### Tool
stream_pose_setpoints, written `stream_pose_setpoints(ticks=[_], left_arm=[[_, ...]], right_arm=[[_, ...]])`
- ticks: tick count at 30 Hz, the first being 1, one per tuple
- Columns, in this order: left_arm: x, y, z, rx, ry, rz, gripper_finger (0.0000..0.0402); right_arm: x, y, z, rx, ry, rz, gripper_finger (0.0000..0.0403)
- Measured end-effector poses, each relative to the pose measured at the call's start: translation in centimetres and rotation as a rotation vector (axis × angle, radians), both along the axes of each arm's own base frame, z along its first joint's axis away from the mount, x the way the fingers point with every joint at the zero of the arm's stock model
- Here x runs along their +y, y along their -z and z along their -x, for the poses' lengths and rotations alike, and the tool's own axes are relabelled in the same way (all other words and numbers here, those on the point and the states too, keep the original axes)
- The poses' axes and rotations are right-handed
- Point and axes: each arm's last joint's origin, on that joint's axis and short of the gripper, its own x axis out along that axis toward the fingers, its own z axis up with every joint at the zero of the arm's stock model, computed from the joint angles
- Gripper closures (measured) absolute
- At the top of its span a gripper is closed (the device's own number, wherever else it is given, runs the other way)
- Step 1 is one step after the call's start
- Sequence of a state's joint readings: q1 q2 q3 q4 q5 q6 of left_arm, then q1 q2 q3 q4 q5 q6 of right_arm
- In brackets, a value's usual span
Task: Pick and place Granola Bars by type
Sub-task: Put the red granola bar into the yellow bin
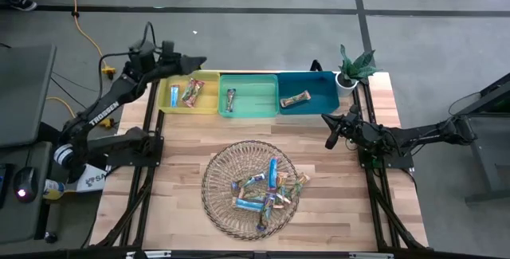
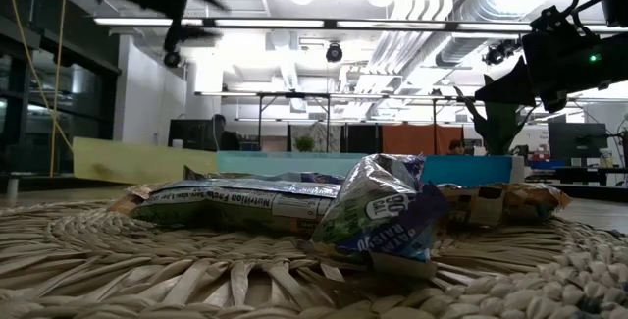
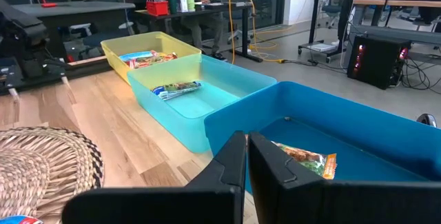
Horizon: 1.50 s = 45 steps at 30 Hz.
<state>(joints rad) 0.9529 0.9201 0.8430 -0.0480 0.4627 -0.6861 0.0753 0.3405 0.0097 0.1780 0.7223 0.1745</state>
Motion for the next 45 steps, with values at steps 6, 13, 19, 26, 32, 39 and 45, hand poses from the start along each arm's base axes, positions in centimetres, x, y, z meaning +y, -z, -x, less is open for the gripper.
stream_pose_setpoints(ticks=[6, 13, 19, 26, 32, 39, 45], left_arm=[[-2.0, -6.5, -2.1, -0.069, 0.142, -0.216, 0.0158], [-4.4, -12.0, -4.1, -0.127, 0.245, -0.351, 0.0158], [-6.5, -13.2, -6.5, -0.125, 0.38, -0.334, 0.0158], [-10.6, -12.5, -9.5, -0.135, 0.601, -0.268, 0.0158], [-15.2, -11.8, -11.2, -0.134, 0.772, -0.227, 0.0158], [-20.0, -10.0, -13.4, -0.042, 0.68, -0.151, 0.0158], [-23.4, -7.3, -16.2, 0.038, 0.573, -0.045, 0.0158]], right_arm=[[0.0, 0.0, 0.0, 0.0, 0.0, 0.0, 0.0402], [0.0, 0.0, 0.0, 0.0, 0.0, 0.0, 0.0402], [0.0, 0.0, 0.0, 0.0, 0.0, 0.0, 0.0402], [0.0, 0.0, 0.0, 0.0, -0.001, 0.0, 0.0402], [0.0, 0.0, 0.0, 0.0, 0.0, 0.0, 0.0402], [0.0, 0.0, 0.0, -0.001, -0.001, 0.0, 0.0402], [0.0, 0.0, 0.0, 0.0, 0.0, 0.0, 0.0402]])
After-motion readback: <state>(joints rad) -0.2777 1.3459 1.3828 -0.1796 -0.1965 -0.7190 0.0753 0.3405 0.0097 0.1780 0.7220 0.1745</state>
